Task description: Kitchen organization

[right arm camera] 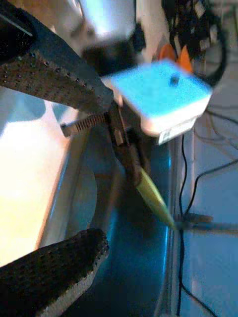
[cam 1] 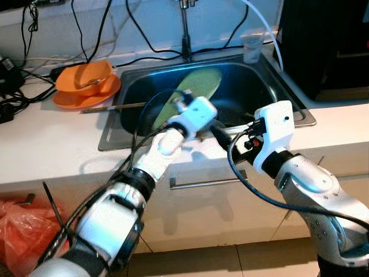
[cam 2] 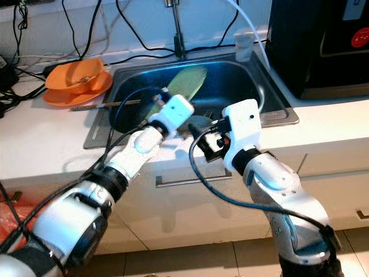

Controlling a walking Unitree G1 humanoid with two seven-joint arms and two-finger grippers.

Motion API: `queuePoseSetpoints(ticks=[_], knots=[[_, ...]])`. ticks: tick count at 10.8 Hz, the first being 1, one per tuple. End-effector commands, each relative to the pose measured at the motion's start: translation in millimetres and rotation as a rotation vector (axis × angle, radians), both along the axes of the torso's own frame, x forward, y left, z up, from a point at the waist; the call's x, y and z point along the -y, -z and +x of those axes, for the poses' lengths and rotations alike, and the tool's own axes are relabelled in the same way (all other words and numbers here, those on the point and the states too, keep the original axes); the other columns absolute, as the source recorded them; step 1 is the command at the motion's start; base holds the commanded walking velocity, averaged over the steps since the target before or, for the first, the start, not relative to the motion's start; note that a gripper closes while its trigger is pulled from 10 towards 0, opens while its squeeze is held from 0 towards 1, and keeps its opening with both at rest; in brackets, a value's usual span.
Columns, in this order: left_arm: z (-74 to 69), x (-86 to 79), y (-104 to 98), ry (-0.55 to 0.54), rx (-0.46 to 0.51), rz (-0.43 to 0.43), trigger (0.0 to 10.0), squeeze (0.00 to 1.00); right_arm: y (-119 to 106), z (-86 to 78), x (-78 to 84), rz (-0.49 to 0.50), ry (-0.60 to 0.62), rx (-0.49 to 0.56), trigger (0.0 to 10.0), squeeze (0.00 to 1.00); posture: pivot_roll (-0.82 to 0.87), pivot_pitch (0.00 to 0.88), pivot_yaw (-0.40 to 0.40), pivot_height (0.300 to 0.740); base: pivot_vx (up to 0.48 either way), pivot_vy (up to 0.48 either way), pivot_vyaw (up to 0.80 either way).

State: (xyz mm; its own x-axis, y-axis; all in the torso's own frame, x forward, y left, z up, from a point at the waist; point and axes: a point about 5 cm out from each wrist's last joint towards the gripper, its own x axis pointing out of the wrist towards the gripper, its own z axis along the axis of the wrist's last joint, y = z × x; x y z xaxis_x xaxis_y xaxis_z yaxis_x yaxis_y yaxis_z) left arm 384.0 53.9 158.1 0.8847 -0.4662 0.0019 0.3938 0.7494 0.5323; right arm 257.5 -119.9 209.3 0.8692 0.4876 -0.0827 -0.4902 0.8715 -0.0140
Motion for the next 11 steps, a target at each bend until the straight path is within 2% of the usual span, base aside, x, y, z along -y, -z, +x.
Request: queuePoseSetpoints(ticks=[1,2,3,4,5,6,8,9,11], knots=[[7.9,-13.4,-10,-0.047,0.004,-0.008,0.0,0.0,2,-7.5,-8.1,0.006,-0.06,-0.024,10.0,0.0,-0.25,0.0,0.172,0.74,0.0,0.0,0.0],[8.3,-17.7,-6,-0.058,-0.018,0.012,0.0,0.0,4,-10.7,-10.6,0.003,-0.08,-0.04,10.0,0.0,-0.25,0.0,0.173,0.74,0.0,0.0,0.0],[9.0,-25.8,-1,-0.079,-0.051,0.023,0.5,0.0,8,-17.0,-14.4,0.006,-0.106,-0.065,10.0,0.0,-0.25,0.0,0.173,0.74,0.0,0.0,0.0],[9.2,-31.7,5,-0.092,-0.095,0.037,0.4,0.0,11,-22.8,-15.7,0.0,-0.115,-0.096,10.0,0.0,-0.25,0.0,0.172,0.74,0.0,0.0,0.0],[9.2,-34.1,9,-0.099,-0.126,0.036,1.1,0.0,14,-25.1,-14.1,-0.012,-0.1,-0.125,10.0,0.0,-0.26,0.0,0.17,0.74,0.0,0.0,0.0],[9.3,-34.6,9,-0.102,-0.135,0.032,1.2,0.0,15,-27.7,-13.2,-0.018,-0.095,-0.136,10.0,0.0,-0.26,0.0,0.167,0.74,0.0,0.0,0.0],[9.1,-32.3,11,-0.094,-0.164,0.02,3.5,0.0,14,-32.3,-11.0,-0.022,-0.091,-0.146,10.0,0.0,-0.27,0.003,0.161,0.74,0.0,0.0,0.0],[8.4,-30.2,12,-0.085,-0.183,0.005,10.0,1.0,13,-32.7,-11.0,-0.024,-0.09,-0.148,10.0,0.0,-0.28,0.007,0.157,0.74,0.0,0.0,0.0],[7.4,-26.9,14,-0.075,-0.195,0.003,10.0,1.0,12,-32.8,-11.2,-0.026,-0.088,-0.149,10.0,0.0,-0.28,0.009,0.156,0.74,0.0,0.0,0.0]])
